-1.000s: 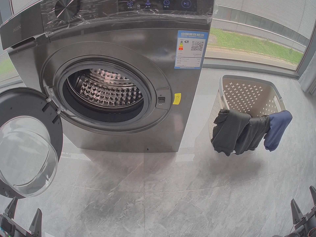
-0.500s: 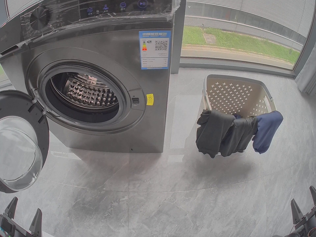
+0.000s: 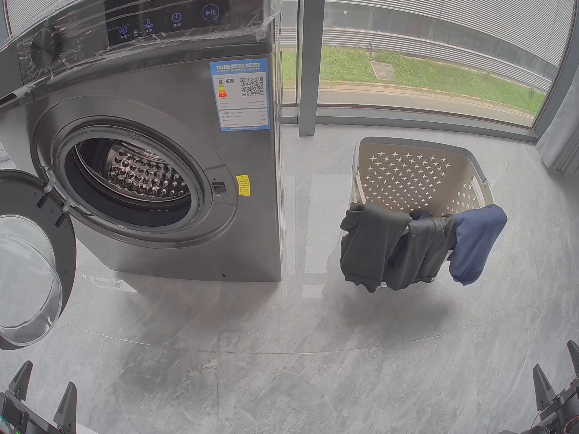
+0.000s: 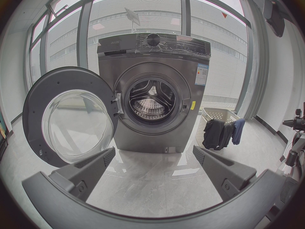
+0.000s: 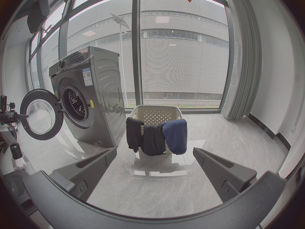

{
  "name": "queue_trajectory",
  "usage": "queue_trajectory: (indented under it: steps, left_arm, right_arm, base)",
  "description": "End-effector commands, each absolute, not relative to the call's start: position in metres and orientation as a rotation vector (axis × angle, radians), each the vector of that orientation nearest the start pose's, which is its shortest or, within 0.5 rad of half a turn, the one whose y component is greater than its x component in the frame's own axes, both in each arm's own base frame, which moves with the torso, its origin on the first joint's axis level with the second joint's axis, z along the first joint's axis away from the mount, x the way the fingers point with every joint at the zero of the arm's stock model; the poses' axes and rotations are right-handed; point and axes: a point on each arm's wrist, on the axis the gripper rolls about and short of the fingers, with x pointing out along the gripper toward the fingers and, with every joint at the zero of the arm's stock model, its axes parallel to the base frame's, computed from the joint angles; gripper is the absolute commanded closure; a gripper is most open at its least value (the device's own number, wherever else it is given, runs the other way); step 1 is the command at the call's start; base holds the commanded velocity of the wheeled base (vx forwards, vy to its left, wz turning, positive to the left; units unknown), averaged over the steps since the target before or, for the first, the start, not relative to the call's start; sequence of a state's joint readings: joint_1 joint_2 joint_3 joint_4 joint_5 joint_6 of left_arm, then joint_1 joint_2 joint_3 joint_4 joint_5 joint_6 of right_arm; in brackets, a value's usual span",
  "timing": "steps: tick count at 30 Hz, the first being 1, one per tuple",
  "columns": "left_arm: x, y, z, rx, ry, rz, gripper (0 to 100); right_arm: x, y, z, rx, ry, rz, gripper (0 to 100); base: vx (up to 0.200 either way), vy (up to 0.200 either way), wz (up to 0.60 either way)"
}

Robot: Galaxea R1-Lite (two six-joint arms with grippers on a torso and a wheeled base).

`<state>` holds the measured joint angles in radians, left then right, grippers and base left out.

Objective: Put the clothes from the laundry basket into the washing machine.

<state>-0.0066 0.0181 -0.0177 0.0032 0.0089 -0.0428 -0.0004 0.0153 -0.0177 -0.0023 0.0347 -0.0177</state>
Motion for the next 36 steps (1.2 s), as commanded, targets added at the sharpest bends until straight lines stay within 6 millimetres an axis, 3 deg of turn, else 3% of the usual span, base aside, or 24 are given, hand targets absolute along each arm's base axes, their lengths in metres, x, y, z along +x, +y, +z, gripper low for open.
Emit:
queue_trajectory:
  steps: [1, 9, 18, 33, 36]
  left_arm:
    - [-0.0223, 0.0003, 0.0762, -0.043, 0.009, 0.003, 0]
    - [-0.0223, 0.0003, 0.0762, -0.043, 0.009, 0.003, 0]
    - [-0.0224, 0.0003, 0.0767, -0.043, 0.008, 0.003, 0]
    - [-0.0224, 0.0003, 0.0767, -0.043, 0.008, 0.003, 0]
    - [-0.0224, 0.0003, 0.0767, -0.043, 0.008, 0.003, 0]
  right_arm:
    - [-0.0223, 0.0008, 0.0759, -0.018, 0.003, 0.035, 0]
    - [-0.0224, 0.0008, 0.0759, -0.018, 0.003, 0.037, 0]
    - [-0.0223, 0.0008, 0.0759, -0.018, 0.003, 0.035, 0]
    - [-0.0223, 0.0008, 0.0759, -0.018, 0.003, 0.035, 0]
    - [-0.0223, 0.0008, 0.0759, -0.018, 0.003, 0.035, 0]
  base:
    - [0.0, -0.2, 0.0]
    - [0.0, -0.2, 0.0]
    - [0.0, 0.0, 0.0]
    - [0.0, -0.2, 0.0]
    - [0.0, 0.0, 0.0]
